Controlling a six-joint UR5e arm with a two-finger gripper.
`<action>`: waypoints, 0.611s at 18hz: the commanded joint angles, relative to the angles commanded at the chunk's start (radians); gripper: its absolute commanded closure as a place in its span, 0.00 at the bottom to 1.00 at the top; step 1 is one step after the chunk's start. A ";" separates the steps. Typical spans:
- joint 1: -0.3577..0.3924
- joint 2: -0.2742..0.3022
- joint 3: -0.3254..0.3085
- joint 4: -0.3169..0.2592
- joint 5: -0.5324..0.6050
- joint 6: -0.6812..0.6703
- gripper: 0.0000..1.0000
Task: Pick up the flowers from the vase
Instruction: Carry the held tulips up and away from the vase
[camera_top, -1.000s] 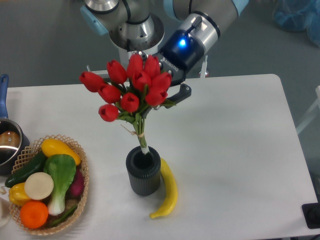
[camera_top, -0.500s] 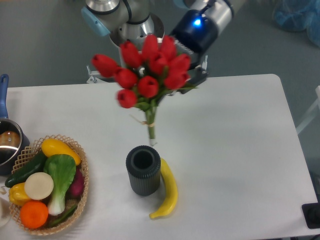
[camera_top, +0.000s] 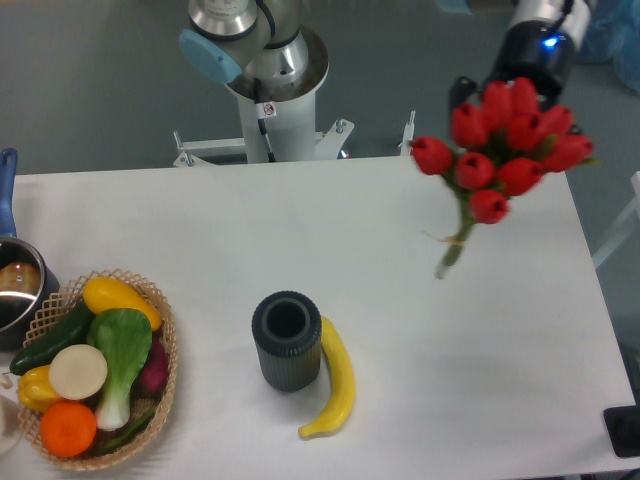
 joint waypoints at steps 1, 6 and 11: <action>0.012 -0.014 0.000 0.002 0.000 0.017 0.52; 0.041 -0.063 0.000 0.002 0.002 0.087 0.52; 0.074 -0.074 -0.017 0.003 0.003 0.118 0.54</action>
